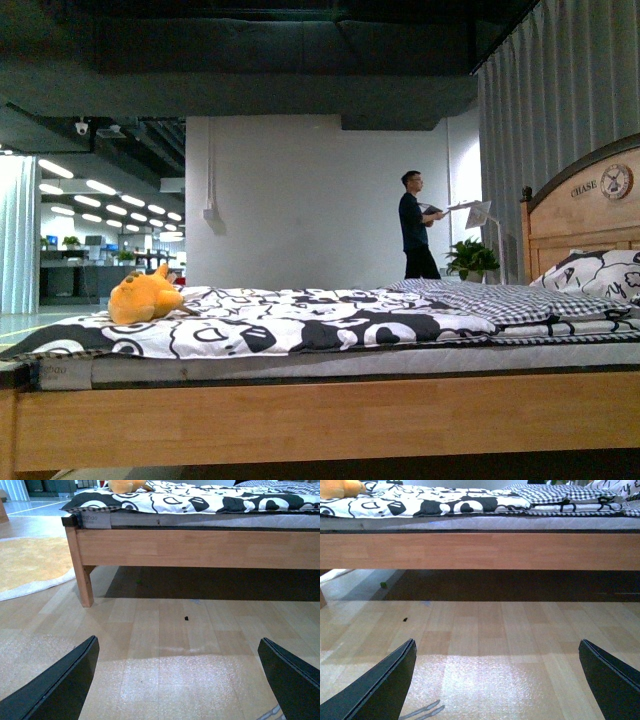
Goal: Put away toys
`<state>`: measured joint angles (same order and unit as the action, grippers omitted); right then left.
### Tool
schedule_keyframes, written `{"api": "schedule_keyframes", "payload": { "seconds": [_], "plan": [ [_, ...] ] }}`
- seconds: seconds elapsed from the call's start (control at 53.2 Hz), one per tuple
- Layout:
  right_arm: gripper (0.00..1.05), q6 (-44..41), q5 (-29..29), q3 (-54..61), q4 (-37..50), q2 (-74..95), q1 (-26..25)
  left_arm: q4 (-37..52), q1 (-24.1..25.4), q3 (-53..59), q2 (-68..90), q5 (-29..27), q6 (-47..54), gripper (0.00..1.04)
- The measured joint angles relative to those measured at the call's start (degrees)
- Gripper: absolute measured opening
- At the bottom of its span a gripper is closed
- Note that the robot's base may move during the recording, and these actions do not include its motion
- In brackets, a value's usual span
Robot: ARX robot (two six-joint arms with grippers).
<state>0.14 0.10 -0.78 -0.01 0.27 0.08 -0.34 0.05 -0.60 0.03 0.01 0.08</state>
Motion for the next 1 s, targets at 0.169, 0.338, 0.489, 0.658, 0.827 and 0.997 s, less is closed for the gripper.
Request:
{"api": "schedule_keyframes", "payload": {
  "seconds": [0.169, 0.338, 0.489, 0.658, 0.827, 0.997],
  "plan": [
    [0.98, -0.02, 0.00, 0.00, 0.00, 0.00, 0.00, 0.00, 0.00, 0.02, 0.00, 0.00, 0.00, 0.98],
    [0.98, -0.02, 0.00, 0.00, 0.00, 0.00, 0.00, 0.00, 0.00, 0.02, 0.00, 0.00, 0.00, 0.98],
    [0.98, 0.00, 0.00, 0.00, 0.00, 0.00, 0.00, 0.00, 0.00, 0.02, 0.00, 0.00, 0.00, 0.98],
    [0.98, -0.02, 0.00, 0.00, 0.00, 0.00, 0.00, 0.00, 0.00, 0.00, 0.00, 0.00, 0.00, 0.98],
    [0.98, -0.02, 0.00, 0.00, 0.00, 0.00, 0.00, 0.00, 0.00, 0.02, 0.00, 0.00, 0.00, 0.98],
    [0.98, 0.00, 0.00, 0.00, 0.00, 0.00, 0.00, 0.00, 0.00, 0.02, 0.00, 0.00, 0.00, 0.98]
  ]
}}
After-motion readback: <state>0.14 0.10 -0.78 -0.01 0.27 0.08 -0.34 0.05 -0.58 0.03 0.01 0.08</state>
